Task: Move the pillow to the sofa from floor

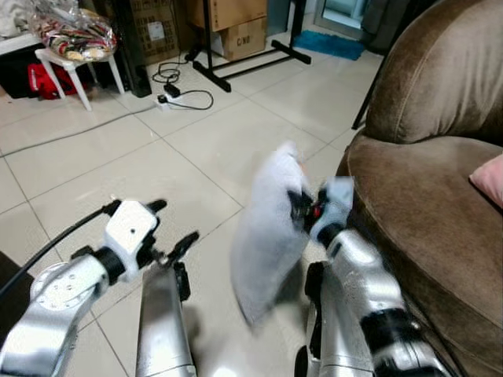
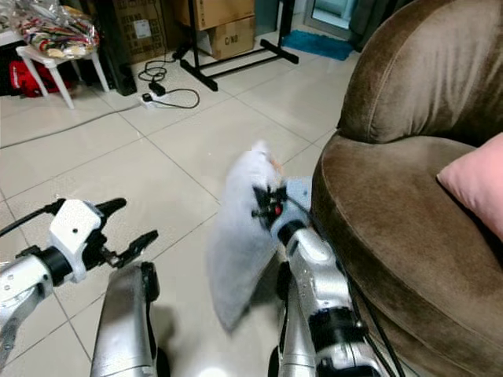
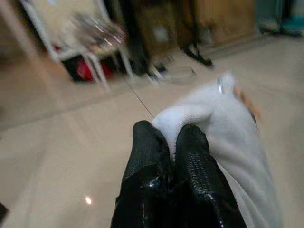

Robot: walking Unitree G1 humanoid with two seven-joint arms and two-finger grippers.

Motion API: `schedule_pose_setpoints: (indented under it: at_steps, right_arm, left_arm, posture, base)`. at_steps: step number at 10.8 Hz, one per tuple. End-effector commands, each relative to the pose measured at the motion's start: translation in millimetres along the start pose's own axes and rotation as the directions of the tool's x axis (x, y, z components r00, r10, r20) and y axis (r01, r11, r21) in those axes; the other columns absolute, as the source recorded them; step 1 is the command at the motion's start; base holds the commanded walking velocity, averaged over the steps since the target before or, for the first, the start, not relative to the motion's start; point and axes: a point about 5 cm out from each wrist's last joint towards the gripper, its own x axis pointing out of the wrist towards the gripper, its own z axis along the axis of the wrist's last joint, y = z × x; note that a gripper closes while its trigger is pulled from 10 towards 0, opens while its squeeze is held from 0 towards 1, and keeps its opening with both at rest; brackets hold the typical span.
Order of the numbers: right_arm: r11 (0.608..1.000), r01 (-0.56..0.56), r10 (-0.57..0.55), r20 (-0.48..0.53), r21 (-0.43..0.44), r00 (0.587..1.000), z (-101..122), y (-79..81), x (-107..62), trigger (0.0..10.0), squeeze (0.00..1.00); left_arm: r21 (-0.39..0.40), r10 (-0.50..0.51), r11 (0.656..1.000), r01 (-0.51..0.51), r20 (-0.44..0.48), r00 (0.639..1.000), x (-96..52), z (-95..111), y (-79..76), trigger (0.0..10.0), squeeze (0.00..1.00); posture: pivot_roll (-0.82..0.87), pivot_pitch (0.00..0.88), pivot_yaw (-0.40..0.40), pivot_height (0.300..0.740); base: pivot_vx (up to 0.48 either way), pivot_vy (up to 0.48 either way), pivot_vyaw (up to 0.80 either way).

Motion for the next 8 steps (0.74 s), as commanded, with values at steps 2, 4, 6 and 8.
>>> schedule_pose_setpoints:
  at_steps: [2,4,6,8]
  right_arm:
    - [0.999,0.035,-0.032,0.15,-0.019,0.988,38,2.5,-2.2,10.0,0.0]
    - [0.995,0.095,-0.095,0.184,0.008,0.978,55,3.2,-13.1,10.0,0.0]
    - [0.994,0.11,-0.109,0.199,0.004,0.974,67,5.9,-17.2,10.0,0.0]
    - [0.989,0.15,-0.151,0.198,0.019,0.969,79,5.2,-24.3,10.0,0.0]
  left_arm:
    - [0.053,0.184,0.98,-0.189,0.089,0.979,13.2,15,10.4,10.0,0.0]
    - [0.013,0.305,0.951,-0.31,0.143,0.942,22.1,25,11.7,10.0,0.0]
    - [0.018,0.289,0.956,-0.294,0.146,0.946,24.1,25,2.8,10.0,0.0]
    - [0.021,0.307,0.949,-0.313,0.145,0.94,25.8,26,-2.4,10.0,0.0]
  posture:
    - [-0.09,0.0,-0.019,0.422]
    - [-0.1,0.0,-0.019,0.447]
    - [-0.13,0.0,-0.013,0.477]
    - [-0.13,0.0,-0.025,0.512]
  base:
    - [0.0,0.0,0.0]
    - [0.0,0.0,0.0]
    - [0.0,0.0,0.0]
    - [0.0,0.0,0.0]
